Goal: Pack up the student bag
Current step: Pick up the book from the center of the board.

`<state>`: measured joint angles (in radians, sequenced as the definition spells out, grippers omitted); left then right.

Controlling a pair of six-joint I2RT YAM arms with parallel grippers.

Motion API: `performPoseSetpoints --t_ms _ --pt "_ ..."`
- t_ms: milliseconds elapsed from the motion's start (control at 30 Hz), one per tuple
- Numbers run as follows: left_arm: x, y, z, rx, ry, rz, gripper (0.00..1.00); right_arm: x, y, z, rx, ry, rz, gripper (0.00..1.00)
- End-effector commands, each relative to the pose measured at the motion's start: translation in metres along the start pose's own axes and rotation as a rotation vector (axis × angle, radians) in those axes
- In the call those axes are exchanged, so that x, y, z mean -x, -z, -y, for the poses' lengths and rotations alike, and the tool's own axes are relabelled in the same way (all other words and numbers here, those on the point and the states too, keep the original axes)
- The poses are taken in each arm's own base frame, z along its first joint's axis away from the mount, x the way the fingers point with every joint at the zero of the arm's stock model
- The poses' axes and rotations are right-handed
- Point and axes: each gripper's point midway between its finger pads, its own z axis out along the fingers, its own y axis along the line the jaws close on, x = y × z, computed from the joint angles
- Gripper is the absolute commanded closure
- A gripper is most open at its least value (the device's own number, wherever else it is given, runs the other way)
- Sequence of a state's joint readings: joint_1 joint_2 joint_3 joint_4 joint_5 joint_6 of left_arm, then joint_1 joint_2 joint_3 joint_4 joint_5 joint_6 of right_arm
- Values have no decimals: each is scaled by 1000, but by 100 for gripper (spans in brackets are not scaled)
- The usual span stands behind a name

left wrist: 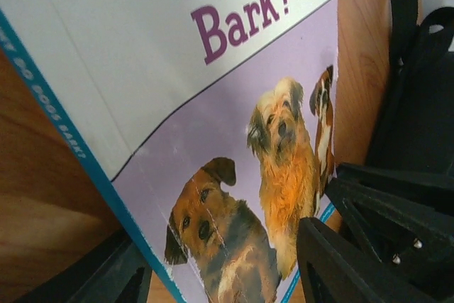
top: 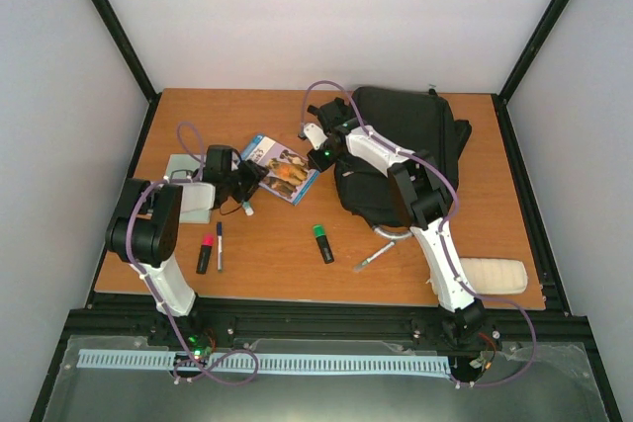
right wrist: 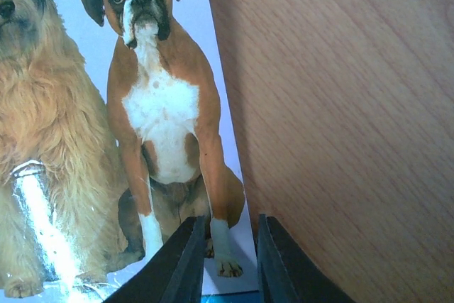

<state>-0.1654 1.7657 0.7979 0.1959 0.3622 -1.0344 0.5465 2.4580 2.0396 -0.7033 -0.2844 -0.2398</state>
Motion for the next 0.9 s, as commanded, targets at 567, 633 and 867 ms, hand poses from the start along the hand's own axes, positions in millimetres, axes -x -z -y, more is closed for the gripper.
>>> performPoseSetpoints --t_ms 567,633,867 --pt "-3 15 43 -120 -76 1 92 -58 -17 -62 122 15 -206 81" --pt "-3 16 40 -101 -75 2 97 -58 -17 -63 128 12 -205 81" --pt "0 26 37 -56 -100 28 99 -57 -17 -63 125 11 -201 80"
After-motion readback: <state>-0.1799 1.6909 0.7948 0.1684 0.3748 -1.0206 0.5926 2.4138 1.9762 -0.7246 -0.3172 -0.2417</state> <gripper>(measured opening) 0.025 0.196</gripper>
